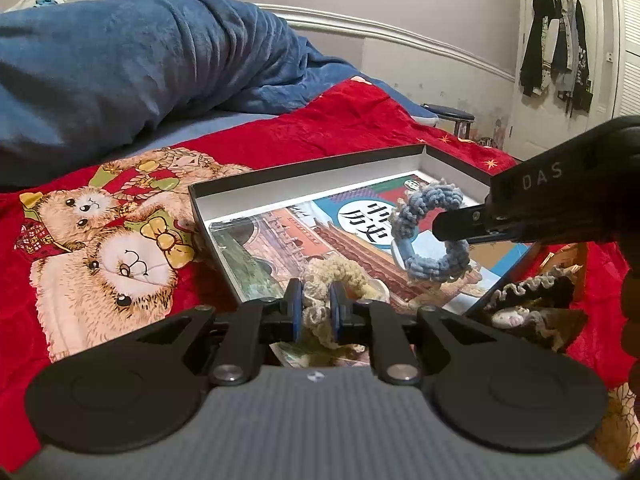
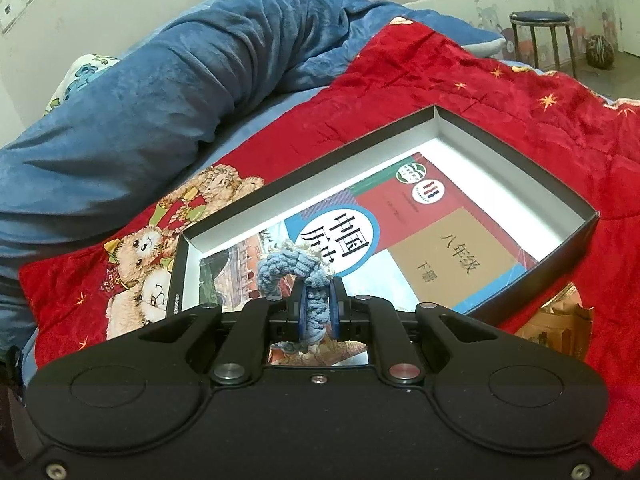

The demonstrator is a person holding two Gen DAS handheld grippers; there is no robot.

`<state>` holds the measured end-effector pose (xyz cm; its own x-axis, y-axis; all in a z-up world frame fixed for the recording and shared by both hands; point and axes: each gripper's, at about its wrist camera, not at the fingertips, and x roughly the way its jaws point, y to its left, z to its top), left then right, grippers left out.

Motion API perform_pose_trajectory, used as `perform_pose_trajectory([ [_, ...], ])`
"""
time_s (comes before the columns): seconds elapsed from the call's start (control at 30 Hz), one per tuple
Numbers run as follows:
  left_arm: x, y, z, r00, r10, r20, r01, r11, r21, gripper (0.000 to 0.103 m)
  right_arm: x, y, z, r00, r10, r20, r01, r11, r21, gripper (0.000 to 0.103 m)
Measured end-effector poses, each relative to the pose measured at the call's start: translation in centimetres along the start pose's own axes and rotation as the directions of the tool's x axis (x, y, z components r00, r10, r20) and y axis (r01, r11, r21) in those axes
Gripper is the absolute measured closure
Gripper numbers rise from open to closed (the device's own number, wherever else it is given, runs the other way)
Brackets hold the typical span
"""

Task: Organize objects
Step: 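Lower both rings into the box and open both grippers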

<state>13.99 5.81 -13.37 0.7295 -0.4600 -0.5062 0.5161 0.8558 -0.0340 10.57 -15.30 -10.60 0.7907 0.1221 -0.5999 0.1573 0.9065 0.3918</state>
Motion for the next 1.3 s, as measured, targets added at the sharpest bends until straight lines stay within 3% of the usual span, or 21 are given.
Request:
perform_pose_trajectory([
  [0.27, 0.0, -0.2, 0.0, 1.0, -0.005, 0.002, 0.005, 1.0, -0.004, 0.078, 0.4, -0.1, -0.1, 1.0, -0.005, -0.015, 0.005, 1.0, -0.005, 0.091],
  [0.4, -0.1, 0.0, 0.0, 0.998, -0.054, 0.017, 0.055, 0.998, -0.019, 0.078, 0.6, -0.2, -0.1, 1.0, -0.011, -0.025, 0.011, 1.0, 0.002, 0.091],
  [0.57, -0.4, -0.7, -0.2, 0.998, -0.047, 0.05, 0.046, 0.999, 0.022, 0.078, 0.9, -0.5, -0.1, 0.999, -0.017, -0.027, 0.017, 1.0, 0.009, 0.091],
  [0.67, -0.3, -0.5, -0.2, 0.997, -0.055, 0.053, 0.055, 0.998, 0.014, 0.064, 1.3, -0.8, -0.1, 0.999, -0.017, -0.038, 0.018, 1.0, 0.012, 0.091],
  [0.87, 0.1, -0.2, -0.3, 0.998, -0.058, 0.04, 0.058, 0.998, 0.004, 0.059, 1.6, -1.0, -0.1, 0.999, -0.024, -0.045, 0.025, 0.999, 0.022, 0.091],
  [1.07, -0.1, 0.2, -0.3, 0.996, -0.068, 0.062, 0.069, 0.997, -0.017, 0.042, 1.9, -1.1, -0.1, 0.998, -0.028, -0.051, 0.029, 0.999, 0.022, 0.087],
  [1.23, -0.3, 0.3, -0.2, 0.995, -0.072, 0.074, 0.075, 0.997, -0.036, 0.031, 1.6, -1.4, 0.0, 1.0, 0.001, -0.031, 0.0, 0.999, 0.045, 0.079],
  [1.3, -0.5, 0.2, -0.1, 0.994, -0.071, 0.082, 0.074, 0.997, -0.03, 0.031, 0.9, -1.6, 0.1, 1.0, 0.016, -0.002, -0.016, 0.998, 0.059, 0.069],
])
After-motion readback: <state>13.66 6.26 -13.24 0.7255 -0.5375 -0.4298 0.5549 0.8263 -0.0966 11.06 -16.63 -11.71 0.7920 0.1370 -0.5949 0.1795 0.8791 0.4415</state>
